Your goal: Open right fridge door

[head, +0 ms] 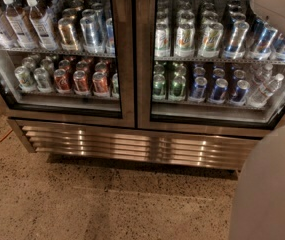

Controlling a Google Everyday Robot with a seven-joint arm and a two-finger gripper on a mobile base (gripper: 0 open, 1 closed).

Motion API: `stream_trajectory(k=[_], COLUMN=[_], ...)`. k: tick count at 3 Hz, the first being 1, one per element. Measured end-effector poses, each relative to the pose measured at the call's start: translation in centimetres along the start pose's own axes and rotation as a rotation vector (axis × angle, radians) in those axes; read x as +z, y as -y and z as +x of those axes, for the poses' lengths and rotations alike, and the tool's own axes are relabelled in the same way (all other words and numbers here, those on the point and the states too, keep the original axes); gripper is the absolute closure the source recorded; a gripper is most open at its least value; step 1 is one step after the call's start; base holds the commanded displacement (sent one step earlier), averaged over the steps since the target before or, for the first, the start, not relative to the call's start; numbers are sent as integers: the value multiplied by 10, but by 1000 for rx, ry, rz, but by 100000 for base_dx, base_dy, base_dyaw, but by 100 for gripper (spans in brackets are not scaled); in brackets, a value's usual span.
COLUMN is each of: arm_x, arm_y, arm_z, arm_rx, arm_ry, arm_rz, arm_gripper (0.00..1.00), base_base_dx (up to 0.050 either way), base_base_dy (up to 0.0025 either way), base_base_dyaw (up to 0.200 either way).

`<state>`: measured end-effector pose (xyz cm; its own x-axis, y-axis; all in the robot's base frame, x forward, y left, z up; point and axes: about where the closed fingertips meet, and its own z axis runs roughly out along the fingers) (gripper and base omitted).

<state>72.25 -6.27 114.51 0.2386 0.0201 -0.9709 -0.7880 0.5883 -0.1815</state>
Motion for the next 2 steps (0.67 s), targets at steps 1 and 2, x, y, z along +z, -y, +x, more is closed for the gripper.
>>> stream_trajectory(k=[1,2], arm_x=[-1,0], arm_y=[-5,-7], arm_z=[0,4], arm_rx=[14,21], arm_ry=[-3,-13], arm_rz=[4,3], arm_gripper=[45,41], base_base_dx=[0,0], base_base_dy=[0,0], base_base_dyaw=[0,0])
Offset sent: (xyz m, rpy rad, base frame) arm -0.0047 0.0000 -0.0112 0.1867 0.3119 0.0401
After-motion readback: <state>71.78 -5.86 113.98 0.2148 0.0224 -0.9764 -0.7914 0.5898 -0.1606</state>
